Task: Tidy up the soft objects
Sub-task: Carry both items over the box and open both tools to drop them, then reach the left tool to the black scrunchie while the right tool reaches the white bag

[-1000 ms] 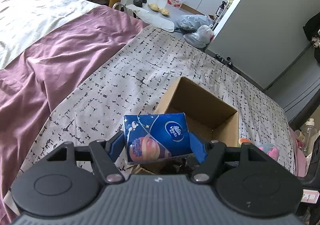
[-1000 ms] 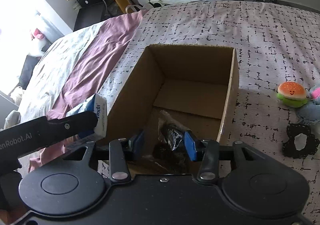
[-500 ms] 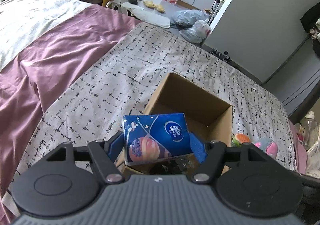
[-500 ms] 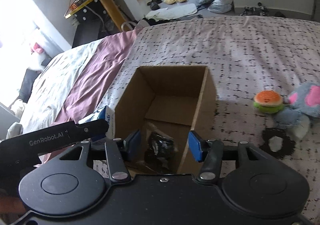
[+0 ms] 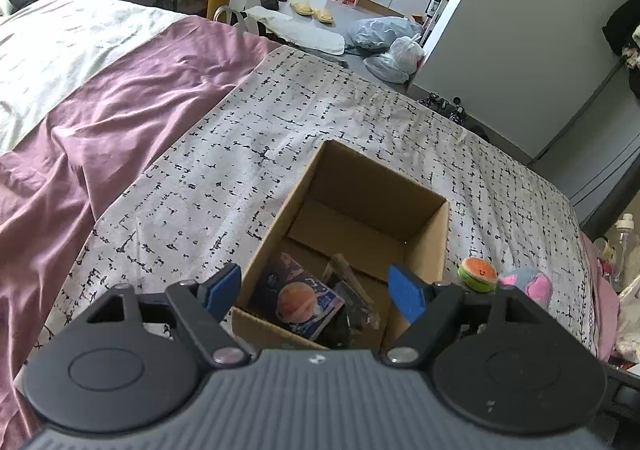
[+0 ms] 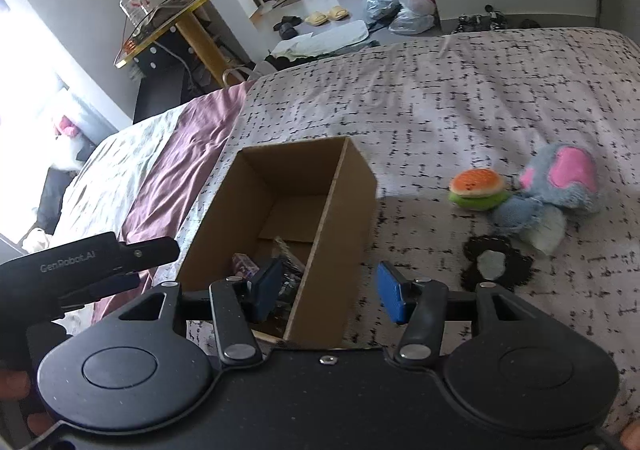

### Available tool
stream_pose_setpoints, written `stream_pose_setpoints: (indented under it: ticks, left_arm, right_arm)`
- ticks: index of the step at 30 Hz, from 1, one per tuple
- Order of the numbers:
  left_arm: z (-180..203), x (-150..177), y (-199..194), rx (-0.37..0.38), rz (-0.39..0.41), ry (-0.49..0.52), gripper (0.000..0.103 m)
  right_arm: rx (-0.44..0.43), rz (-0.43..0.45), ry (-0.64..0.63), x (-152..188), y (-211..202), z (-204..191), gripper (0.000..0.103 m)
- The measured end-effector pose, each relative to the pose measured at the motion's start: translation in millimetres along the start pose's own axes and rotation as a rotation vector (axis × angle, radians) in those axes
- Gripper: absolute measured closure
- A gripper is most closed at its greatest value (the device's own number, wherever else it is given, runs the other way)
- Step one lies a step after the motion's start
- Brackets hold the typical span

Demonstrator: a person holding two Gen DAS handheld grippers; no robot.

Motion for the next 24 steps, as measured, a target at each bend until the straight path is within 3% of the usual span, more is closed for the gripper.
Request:
stream_pose_setpoints:
  ticks: [9, 17, 24]
  left_arm:
    - [30.9, 13.8, -14.0, -0.004, 0.026, 0.053, 0.023]
    - [66.8, 22.8, -23.1, 0.003, 0.035, 0.093, 0.005]
    - [99.8, 29.3, -24.9, 0.013, 0.046, 0.132, 0.003]
  right_arm:
    - [0.006, 0.037, 0.014, -2.5, -25.7, 34.6, 0.04]
    - [0.012, 0.1, 0.017, -14.2, -51.1, 64.4, 0.011]
    - [0.008, 0.139, 0.07, -23.8, -64.5, 96.1, 0.01]
Point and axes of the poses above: each gripper's, at about its wrist camera, not at the fingertips, and y roughly the way its jaws point, z to its right, x to its underside, the point moved 10 cm from there along y, roughly the way its jaws point, and after that the axes turned 2 degrees about z, right-handed, at the moved point
